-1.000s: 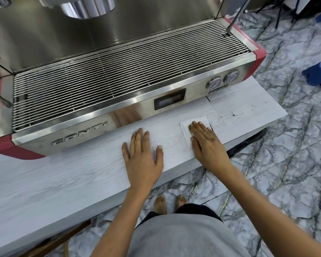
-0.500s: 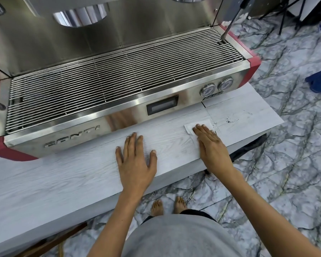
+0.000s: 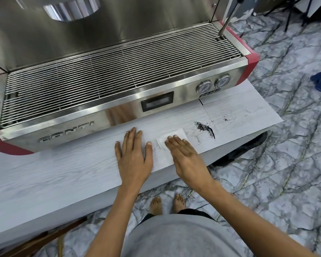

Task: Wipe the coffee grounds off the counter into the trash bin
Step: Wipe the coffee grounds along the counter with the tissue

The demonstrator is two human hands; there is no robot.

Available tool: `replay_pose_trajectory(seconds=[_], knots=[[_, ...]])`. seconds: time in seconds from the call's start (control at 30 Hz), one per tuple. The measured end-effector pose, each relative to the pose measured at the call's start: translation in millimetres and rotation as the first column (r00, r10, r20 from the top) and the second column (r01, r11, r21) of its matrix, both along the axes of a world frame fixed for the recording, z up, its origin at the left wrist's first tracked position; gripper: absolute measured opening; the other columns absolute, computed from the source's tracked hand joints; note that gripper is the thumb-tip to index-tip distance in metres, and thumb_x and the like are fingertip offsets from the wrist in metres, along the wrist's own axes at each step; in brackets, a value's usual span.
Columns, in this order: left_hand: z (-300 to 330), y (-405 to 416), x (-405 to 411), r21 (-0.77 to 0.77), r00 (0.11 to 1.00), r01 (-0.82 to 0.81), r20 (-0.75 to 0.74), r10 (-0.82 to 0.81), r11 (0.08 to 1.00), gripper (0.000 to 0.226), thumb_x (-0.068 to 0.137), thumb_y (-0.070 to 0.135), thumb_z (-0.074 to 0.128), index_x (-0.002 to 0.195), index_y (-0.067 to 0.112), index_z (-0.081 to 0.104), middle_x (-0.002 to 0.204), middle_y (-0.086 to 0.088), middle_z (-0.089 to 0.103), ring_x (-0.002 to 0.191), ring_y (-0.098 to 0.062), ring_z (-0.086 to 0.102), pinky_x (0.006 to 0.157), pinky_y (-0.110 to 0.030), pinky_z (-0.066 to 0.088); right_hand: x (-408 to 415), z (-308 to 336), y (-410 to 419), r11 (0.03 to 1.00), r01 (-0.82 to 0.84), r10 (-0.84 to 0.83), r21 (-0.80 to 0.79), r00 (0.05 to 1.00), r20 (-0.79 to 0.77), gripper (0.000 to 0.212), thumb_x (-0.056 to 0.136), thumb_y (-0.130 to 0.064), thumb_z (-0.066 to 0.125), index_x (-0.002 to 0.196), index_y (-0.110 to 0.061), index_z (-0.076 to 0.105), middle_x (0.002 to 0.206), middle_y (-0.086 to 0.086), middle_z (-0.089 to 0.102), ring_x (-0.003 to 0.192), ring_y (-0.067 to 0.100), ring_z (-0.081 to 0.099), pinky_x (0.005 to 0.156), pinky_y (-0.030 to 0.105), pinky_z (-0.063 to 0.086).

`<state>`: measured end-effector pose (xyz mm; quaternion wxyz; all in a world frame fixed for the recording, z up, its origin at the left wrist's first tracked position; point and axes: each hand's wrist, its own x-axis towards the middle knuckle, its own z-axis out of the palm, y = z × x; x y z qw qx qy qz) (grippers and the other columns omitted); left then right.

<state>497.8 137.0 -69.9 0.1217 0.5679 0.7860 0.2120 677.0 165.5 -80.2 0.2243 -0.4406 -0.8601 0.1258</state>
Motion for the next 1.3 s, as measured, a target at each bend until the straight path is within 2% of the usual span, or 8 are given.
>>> replay_pose_trajectory(seconds=[0.13,0.3,0.47,0.73,0.87,1.03,1.3], knots=[[-0.2,-1.7,-0.5,-0.001,1.000,0.007,-0.005,-0.007,1.000,0.065,0.097,0.052,0.024,0.151,0.020,0.037,0.163,0.004,0.024,0.152,-0.011,0.014,0.124,-0.045,0.000,9.8,-6.4,0.7,0.999,0.011,-0.012,0.038,1.000,0.016,0.044,0.091,-0.004,0.052,0.134,-0.007,0.054,0.140,0.009,0.053,0.135,0.020,0.043,0.113,0.040,0.034],[0.1,-2.2,0.4,0.005,1.000,0.007,-0.009,-0.007,1.000,0.064,0.097,0.052,0.026,0.151,0.019,0.037,0.163,0.003,0.025,0.152,-0.012,0.014,0.124,-0.046,0.000,34.4,-5.0,12.7,1.000,0.028,-0.028,-0.012,1.000,0.013,0.042,0.095,-0.009,0.046,0.137,-0.010,0.052,0.143,0.005,0.050,0.137,0.017,0.040,0.115,0.038,0.032],[-1.0,-2.4,0.6,0.005,1.000,0.012,-0.020,-0.012,1.000,0.064,0.098,0.052,0.026,0.151,0.019,0.036,0.163,0.004,0.025,0.152,-0.012,0.014,0.124,-0.046,0.001,50.3,-1.9,31.5,0.997,0.066,-0.066,-0.049,0.998,0.010,0.041,0.098,-0.013,0.039,0.136,-0.009,0.053,0.143,0.005,0.051,0.137,0.017,0.040,0.113,0.043,0.035],[-1.5,-1.2,2.0,0.020,1.000,0.001,-0.031,0.000,1.000,0.061,0.098,0.050,0.029,0.150,0.018,0.039,0.162,0.003,0.028,0.151,-0.012,0.017,0.124,-0.047,0.003,36.7,13.5,27.0,0.993,0.059,-0.072,-0.107,0.990,-0.121,0.038,0.096,-0.009,0.042,0.131,-0.007,0.057,0.138,0.008,0.055,0.133,0.019,0.045,0.114,0.034,0.034],[-2.2,-1.3,1.5,0.027,0.999,-0.005,-0.034,0.006,1.000,0.060,0.098,0.049,0.030,0.149,0.018,0.040,0.162,0.003,0.029,0.151,-0.012,0.018,0.124,-0.046,0.003,9.8,7.5,20.3,0.997,0.001,-0.004,-0.072,0.999,-0.042,0.039,0.095,-0.009,0.044,0.132,-0.004,0.056,0.137,0.012,0.055,0.133,0.025,0.046,0.112,0.041,0.036],[-3.6,-1.1,0.9,0.032,0.999,-0.006,-0.047,0.007,0.999,0.061,0.098,0.051,0.029,0.149,0.018,0.040,0.161,0.003,0.030,0.151,-0.012,0.020,0.124,-0.045,0.003,-11.3,2.0,32.1,0.999,0.028,-0.028,-0.019,0.999,0.038,0.043,0.098,-0.020,0.036,0.134,-0.003,0.053,0.140,0.012,0.052,0.136,0.025,0.043,0.113,0.041,0.034],[-3.7,-1.2,-0.5,0.032,0.999,0.002,-0.042,-0.001,0.999,0.062,0.098,0.052,0.029,0.150,0.020,0.039,0.162,0.004,0.029,0.151,-0.011,0.017,0.124,-0.042,0.001,-3.0,0.3,57.5,0.983,0.180,-0.177,-0.033,0.980,0.087,0.041,0.097,-0.015,0.039,0.134,-0.001,0.052,0.139,0.015,0.053,0.133,0.029,0.046,0.109,0.048,0.039]])
